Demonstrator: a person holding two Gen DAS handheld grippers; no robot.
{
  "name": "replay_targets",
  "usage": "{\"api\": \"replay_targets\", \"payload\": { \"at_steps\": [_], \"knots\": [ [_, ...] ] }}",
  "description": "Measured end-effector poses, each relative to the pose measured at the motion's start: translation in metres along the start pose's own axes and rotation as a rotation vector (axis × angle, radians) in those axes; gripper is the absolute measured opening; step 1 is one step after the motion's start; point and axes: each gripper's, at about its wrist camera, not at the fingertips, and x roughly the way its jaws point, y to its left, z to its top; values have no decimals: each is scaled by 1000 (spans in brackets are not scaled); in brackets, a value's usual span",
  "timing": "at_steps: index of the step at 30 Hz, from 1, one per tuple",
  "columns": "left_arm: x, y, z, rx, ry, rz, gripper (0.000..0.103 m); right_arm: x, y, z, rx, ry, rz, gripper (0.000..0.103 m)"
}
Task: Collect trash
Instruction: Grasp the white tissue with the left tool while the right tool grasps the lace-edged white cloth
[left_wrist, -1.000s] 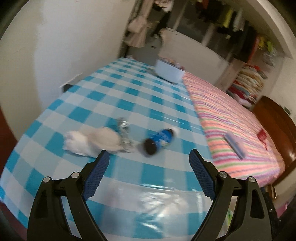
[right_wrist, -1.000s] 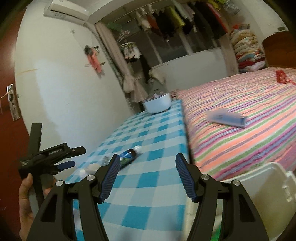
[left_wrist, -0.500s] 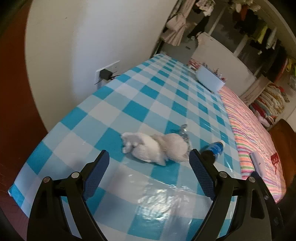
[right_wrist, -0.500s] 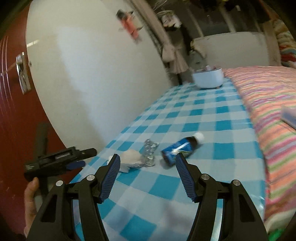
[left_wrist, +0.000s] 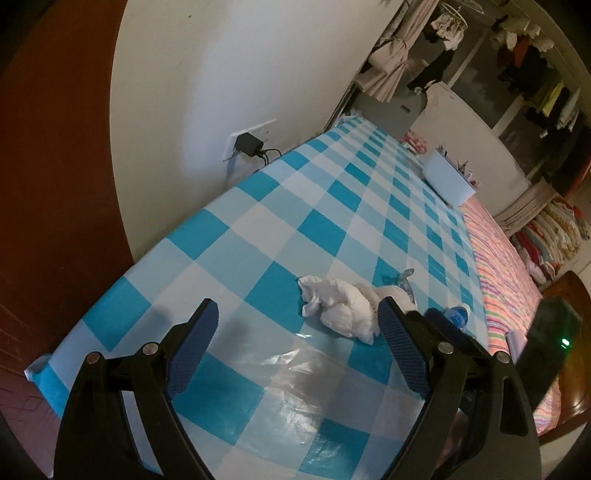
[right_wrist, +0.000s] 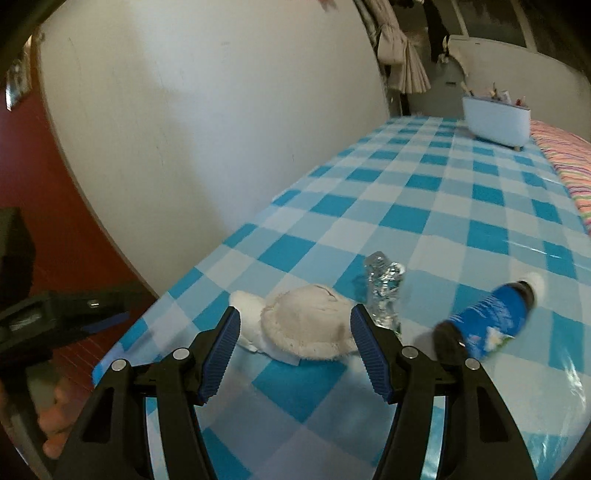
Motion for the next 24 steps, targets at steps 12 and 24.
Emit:
{"api": "replay_targets", "payload": {
  "at_steps": [12,24],
  "knots": [
    [34,-7,-2,4,52,43,87,-8,-27,-10,48,-5,16,39],
    [78,-56,-6,102,100,111,85,-74,-47,-15,152,-124,91,39]
  ]
}}
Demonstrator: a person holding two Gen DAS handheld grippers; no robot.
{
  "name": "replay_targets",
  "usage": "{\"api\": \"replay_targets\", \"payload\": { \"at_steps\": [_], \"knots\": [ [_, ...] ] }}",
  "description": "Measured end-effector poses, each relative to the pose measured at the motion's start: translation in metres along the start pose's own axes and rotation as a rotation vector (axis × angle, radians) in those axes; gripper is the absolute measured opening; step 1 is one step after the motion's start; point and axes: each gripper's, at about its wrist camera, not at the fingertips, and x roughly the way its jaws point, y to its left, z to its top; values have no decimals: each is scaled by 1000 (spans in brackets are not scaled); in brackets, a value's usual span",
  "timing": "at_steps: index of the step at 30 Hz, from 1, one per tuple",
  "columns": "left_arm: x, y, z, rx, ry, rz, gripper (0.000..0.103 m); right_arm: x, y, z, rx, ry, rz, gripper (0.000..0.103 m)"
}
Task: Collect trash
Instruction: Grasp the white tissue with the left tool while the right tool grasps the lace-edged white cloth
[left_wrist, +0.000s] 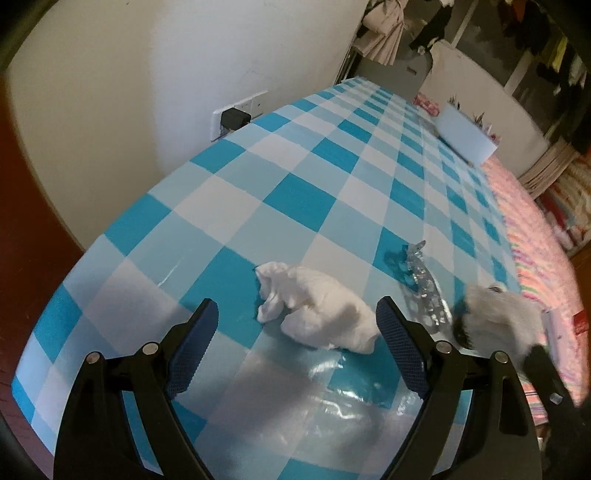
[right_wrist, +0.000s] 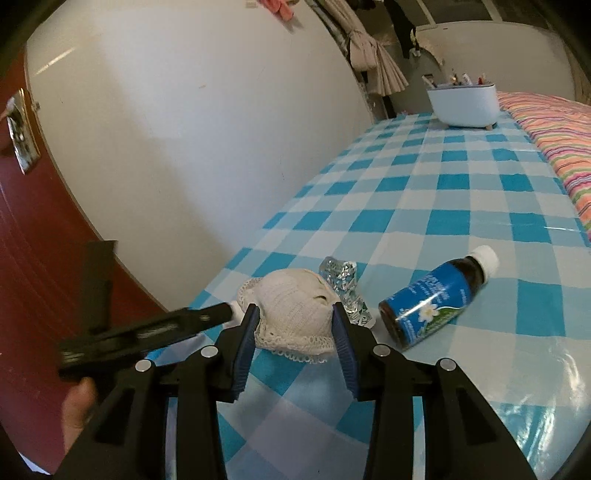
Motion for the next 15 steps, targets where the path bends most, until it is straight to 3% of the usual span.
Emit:
{"api": "replay_targets", "payload": {
  "at_steps": [2,6,11,15],
  "knots": [
    [5,-5,1,17,1,17,81,-7,-2,0,10,-10,11,39],
    [16,-11,-3,33,41,13,36,-19,-7,-2,29,-25,23,39],
    [20,-22,-6,88,24,19,25,-34,-12,-3,53,-54,34,39],
    [7,-28,-9,118,-11,-11,22,-50,-15,-2,62,-88,34,39]
  ]
}}
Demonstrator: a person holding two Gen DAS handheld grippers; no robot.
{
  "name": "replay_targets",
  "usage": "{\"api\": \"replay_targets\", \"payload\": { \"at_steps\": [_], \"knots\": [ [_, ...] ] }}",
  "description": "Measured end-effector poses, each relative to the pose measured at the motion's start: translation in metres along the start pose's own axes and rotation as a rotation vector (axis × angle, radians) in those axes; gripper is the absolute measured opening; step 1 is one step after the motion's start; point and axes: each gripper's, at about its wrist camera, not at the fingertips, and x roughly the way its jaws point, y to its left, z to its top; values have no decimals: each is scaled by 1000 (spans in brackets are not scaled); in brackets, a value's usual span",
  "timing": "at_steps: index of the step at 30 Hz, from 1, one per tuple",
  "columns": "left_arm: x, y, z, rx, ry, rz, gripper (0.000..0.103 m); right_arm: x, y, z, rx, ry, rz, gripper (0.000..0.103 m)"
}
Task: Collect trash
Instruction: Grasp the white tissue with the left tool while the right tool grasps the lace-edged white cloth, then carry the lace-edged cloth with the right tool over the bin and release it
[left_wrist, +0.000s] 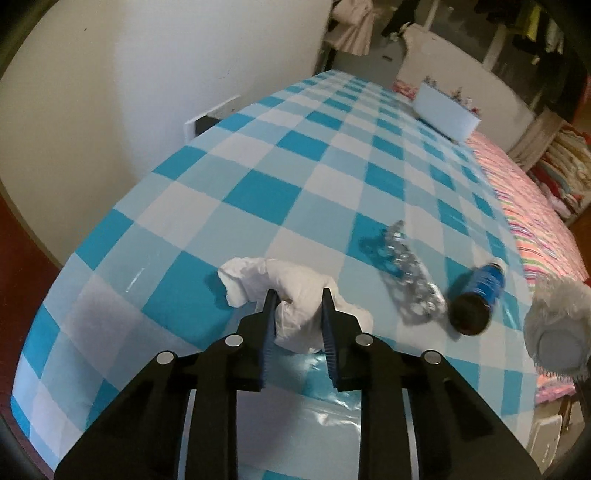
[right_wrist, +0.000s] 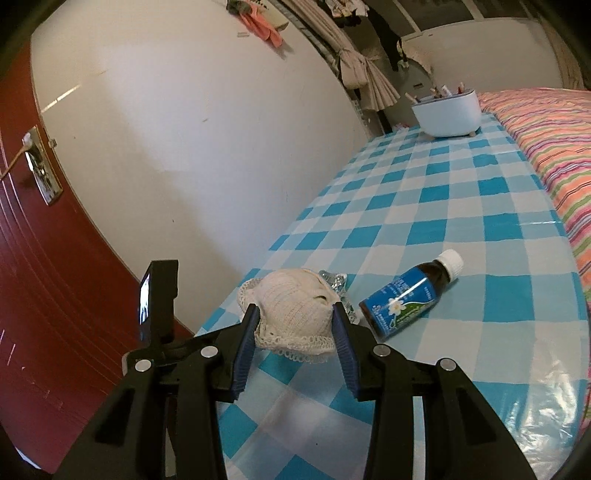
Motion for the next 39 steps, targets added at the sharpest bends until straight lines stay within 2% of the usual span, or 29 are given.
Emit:
{"api": "replay_targets", "payload": {
  "at_steps": [9,21,39],
  "knots": [
    [-35,-16,-13,40,-70,-92,22,-30,-13,-1,35,-56,-14,39],
    [-43,-45,-25,98,-71,-171,22,-67,-28,-11,35,-86,-84,39],
    [-61,-137,-61,278,-62,-282,22,-151,-46,-42,30,-151,-226,39]
  ]
}}
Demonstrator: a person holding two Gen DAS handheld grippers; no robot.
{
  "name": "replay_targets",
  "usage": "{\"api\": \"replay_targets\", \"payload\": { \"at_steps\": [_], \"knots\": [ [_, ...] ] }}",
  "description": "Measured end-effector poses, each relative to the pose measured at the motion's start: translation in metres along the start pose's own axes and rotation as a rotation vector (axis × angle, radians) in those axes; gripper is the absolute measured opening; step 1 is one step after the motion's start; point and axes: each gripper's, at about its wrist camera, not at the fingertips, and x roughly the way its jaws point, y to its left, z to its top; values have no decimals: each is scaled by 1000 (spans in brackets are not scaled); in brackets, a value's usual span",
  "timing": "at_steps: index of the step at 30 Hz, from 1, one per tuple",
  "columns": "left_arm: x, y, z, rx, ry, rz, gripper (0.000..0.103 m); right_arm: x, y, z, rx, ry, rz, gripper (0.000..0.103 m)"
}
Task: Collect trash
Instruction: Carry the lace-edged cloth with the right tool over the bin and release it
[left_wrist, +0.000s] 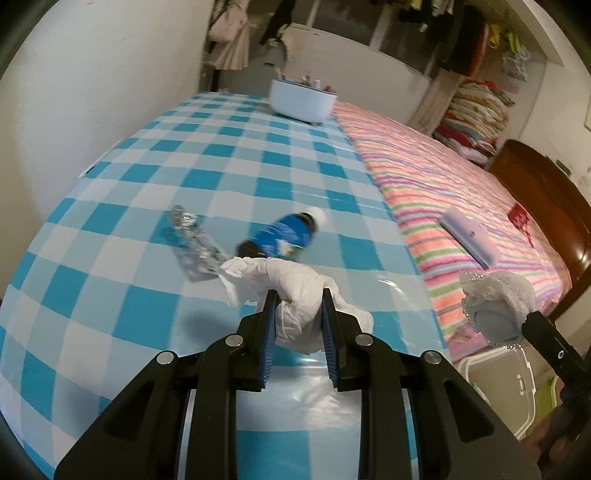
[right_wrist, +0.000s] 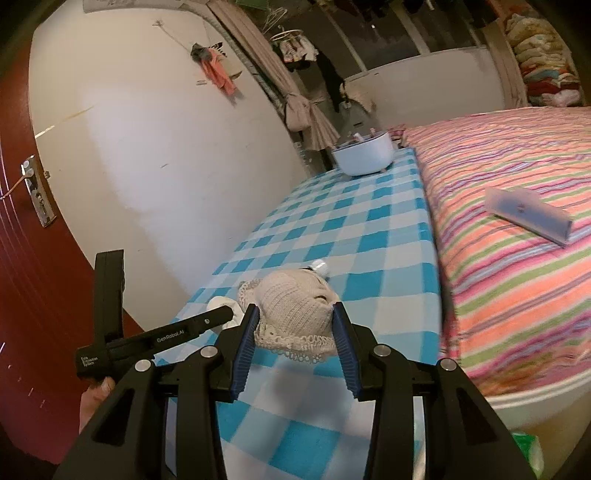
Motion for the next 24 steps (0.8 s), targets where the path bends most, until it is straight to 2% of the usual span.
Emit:
{"api": "replay_targets", "payload": {
  "at_steps": [12,24],
  "knots": [
    [6,-59,-16,115,25,-67,23,-54,-33,-12,54,-78,-90,39],
    [-3,-106,-33,218,31,-134,23,-105,-46,-36,78,-161,-197,39]
  ]
}}
